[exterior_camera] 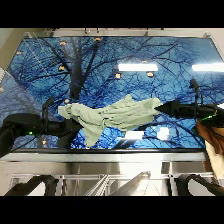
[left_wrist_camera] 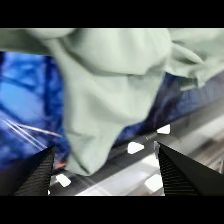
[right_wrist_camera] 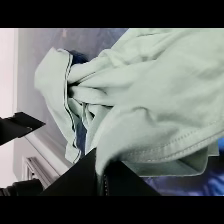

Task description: Fold the shirts.

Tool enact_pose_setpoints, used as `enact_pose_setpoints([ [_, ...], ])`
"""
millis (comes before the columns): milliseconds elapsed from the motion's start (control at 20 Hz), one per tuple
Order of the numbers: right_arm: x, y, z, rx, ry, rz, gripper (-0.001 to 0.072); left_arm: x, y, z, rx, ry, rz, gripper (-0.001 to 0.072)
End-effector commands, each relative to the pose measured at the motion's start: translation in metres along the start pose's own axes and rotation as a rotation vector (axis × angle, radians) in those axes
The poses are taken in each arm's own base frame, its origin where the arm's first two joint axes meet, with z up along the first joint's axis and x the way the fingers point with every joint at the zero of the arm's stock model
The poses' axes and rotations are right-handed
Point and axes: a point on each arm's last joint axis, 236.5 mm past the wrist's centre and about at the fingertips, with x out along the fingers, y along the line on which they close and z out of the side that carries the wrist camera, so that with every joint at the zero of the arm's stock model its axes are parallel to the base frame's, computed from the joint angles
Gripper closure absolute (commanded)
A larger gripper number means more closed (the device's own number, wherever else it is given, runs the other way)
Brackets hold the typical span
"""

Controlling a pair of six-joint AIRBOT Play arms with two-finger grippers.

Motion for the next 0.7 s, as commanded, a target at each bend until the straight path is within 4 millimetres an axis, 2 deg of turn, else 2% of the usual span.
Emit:
enact_pose_setpoints([
  [0,0.0,0.001,0.0,-0.006,0.001,0.002,0.0691,0.004,0.03,-0.007,-0.089,-0.07,0.035,-0.0004],
  [100,0.0,0.001,0.0,-0.006,0.001,0.002,0.0691,0.016,0.039,-0.021,-0.133,-0.023,0.032,0.0014],
  [200,0.0,0.001,0.0,-0.006,0.001,0.002,0.0691,0.029,0.04,-0.029,-0.17,0.015,-0.01,0.0014],
  [300,0.0,0.001,0.0,-0.006,0.002,0.003,0.0691,0.039,0.039,-0.029,-0.202,0.03,-0.054,0.0015],
  [500,0.0,0.001,0.0,-0.013,0.001,0.002,0.0691,0.055,0.043,-0.014,-0.234,0.068,-0.082,0.0016],
  [600,0.0,0.001,0.0,-0.013,0.001,0.003,0.0691,0.07,0.035,-0.017,-0.209,0.138,-0.089,0.0019],
  [650,0.0,0.002,0.0,-0.012,-0.001,0.005,0.0691,0.079,0.028,-0.021,-0.188,0.183,-0.093,0.0159],
])
